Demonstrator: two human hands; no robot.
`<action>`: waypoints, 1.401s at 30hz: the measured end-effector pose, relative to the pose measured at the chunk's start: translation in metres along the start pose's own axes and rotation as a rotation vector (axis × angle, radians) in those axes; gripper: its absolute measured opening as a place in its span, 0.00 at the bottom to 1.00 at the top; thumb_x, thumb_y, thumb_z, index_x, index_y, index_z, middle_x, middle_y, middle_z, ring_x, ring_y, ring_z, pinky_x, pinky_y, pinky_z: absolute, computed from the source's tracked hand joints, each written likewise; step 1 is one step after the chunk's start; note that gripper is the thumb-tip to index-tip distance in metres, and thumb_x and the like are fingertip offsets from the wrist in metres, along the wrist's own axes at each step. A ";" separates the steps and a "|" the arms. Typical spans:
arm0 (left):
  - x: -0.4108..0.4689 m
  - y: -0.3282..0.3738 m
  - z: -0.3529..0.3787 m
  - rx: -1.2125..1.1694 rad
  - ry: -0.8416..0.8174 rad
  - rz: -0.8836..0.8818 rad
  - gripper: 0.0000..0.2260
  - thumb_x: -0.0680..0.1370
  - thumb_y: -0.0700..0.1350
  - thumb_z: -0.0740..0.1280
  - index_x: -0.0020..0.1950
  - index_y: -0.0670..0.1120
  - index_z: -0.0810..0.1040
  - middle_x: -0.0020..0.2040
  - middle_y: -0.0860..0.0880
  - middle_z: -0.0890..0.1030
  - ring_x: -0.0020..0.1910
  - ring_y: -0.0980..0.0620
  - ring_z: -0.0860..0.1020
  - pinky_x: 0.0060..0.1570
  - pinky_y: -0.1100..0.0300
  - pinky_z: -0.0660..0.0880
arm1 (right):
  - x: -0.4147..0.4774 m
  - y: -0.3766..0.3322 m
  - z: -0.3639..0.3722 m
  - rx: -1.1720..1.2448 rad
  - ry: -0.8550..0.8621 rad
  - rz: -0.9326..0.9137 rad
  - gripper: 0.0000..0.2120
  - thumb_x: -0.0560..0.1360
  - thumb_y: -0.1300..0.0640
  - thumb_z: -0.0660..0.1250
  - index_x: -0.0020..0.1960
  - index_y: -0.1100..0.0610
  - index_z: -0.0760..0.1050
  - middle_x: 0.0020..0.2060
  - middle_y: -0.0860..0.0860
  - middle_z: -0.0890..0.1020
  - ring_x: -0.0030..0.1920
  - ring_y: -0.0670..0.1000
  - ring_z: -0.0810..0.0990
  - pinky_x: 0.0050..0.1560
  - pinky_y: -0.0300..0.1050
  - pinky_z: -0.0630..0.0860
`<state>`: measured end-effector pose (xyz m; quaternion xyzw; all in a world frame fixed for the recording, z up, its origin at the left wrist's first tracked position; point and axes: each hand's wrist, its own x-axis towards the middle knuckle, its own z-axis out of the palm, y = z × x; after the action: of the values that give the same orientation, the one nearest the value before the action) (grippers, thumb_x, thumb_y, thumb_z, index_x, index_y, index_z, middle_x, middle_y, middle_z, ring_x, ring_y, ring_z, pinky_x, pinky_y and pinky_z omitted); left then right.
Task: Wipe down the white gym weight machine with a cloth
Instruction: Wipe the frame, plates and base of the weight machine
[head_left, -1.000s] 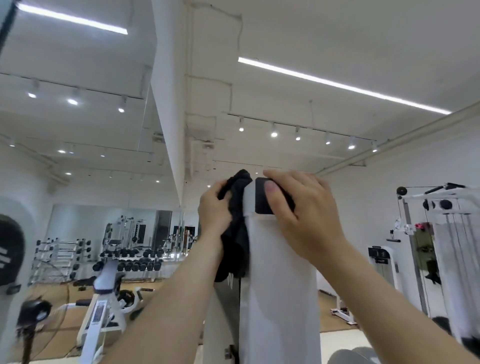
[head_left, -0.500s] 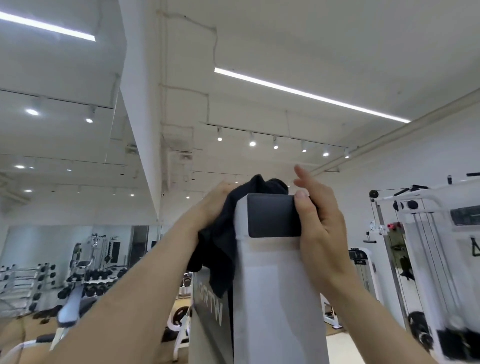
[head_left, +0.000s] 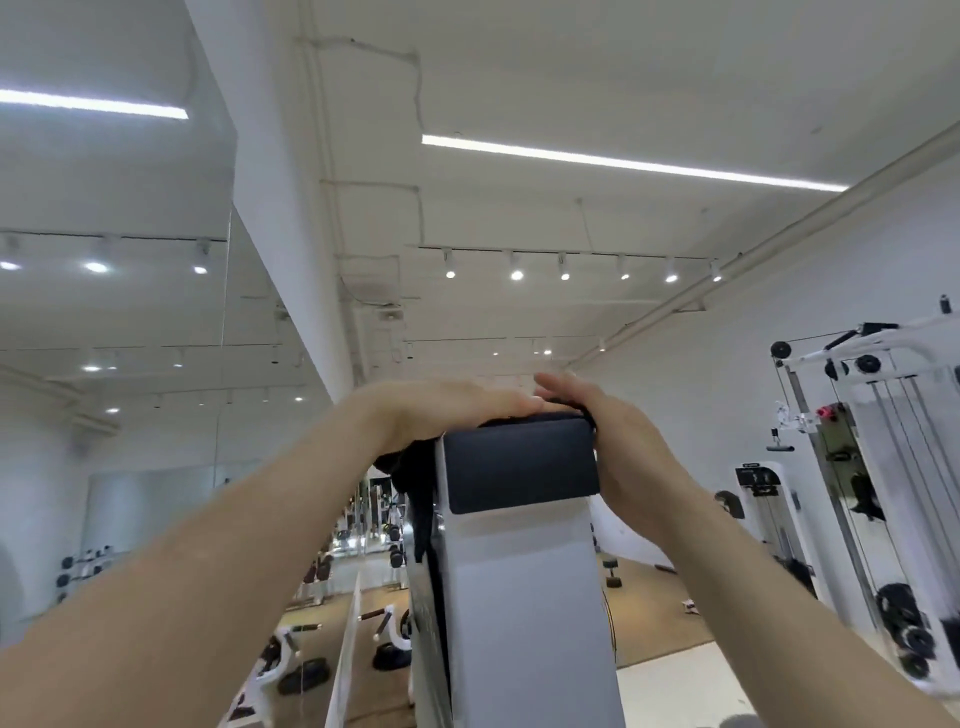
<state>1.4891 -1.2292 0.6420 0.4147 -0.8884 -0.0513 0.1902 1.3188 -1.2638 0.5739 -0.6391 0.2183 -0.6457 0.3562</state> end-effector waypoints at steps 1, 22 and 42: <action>0.007 0.001 0.000 0.123 -0.004 -0.028 0.14 0.76 0.66 0.57 0.52 0.65 0.79 0.57 0.57 0.81 0.52 0.59 0.77 0.57 0.58 0.69 | 0.002 0.005 0.001 -0.101 -0.010 0.037 0.13 0.73 0.41 0.68 0.47 0.48 0.84 0.47 0.46 0.86 0.57 0.51 0.81 0.63 0.51 0.72; -0.047 0.027 0.111 1.163 0.526 0.431 0.16 0.82 0.47 0.57 0.64 0.44 0.80 0.66 0.48 0.77 0.70 0.45 0.71 0.70 0.47 0.67 | -0.107 0.059 -0.010 0.053 0.241 -0.357 0.26 0.70 0.72 0.61 0.50 0.42 0.82 0.44 0.44 0.85 0.44 0.40 0.81 0.44 0.31 0.75; -0.088 -0.028 0.157 0.277 1.051 0.011 0.22 0.74 0.38 0.71 0.68 0.49 0.75 0.55 0.49 0.72 0.55 0.51 0.73 0.57 0.52 0.75 | -0.124 0.094 0.053 -0.627 0.424 -0.631 0.22 0.74 0.56 0.59 0.68 0.54 0.72 0.72 0.52 0.68 0.73 0.55 0.64 0.72 0.52 0.63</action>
<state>1.5004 -1.1914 0.4639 0.4010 -0.6741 0.2815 0.5528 1.3787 -1.2242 0.4267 -0.6050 0.2656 -0.7413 -0.1182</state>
